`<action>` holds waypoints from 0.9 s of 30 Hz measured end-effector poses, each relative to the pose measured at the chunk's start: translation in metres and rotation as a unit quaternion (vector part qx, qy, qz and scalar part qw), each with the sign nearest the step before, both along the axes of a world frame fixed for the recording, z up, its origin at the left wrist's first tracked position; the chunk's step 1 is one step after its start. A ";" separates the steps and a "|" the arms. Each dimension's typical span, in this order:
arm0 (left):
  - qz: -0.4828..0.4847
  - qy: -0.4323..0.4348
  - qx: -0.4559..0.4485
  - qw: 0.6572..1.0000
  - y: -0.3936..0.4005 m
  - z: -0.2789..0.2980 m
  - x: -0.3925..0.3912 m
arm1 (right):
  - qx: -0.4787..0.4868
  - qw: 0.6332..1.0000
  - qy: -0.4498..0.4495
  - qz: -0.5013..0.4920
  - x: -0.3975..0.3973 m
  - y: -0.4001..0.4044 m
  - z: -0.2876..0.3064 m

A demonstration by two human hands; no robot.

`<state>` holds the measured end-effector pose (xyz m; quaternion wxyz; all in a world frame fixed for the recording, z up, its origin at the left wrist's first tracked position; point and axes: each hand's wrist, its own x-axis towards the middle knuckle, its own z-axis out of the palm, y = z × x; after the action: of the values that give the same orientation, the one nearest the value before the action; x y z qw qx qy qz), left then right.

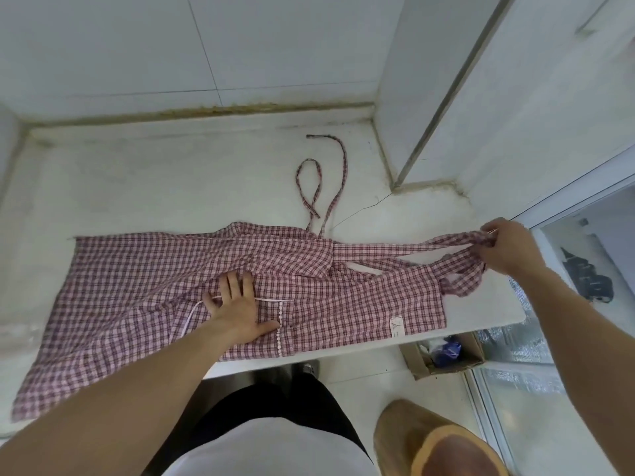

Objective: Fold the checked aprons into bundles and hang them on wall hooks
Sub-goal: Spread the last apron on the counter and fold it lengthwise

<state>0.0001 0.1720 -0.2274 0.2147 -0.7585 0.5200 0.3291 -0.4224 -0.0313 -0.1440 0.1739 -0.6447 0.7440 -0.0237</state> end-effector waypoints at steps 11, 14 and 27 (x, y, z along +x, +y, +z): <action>0.031 -0.040 -0.173 0.984 -0.034 0.028 0.002 | 0.189 0.859 -0.415 -0.233 -0.006 0.019 -0.029; 0.003 -0.036 -0.234 0.972 -0.043 0.022 0.022 | 0.277 0.875 -0.381 -0.114 -0.011 0.006 -0.014; 0.016 -0.001 -0.018 1.000 -0.041 0.004 0.038 | -0.163 0.972 -0.164 -0.045 0.063 0.004 -0.023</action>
<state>0.0384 0.1313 -0.2229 0.1962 -0.7710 0.5131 0.3223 -0.3597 -0.0271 -0.1665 0.1851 -0.6175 0.7196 -0.2581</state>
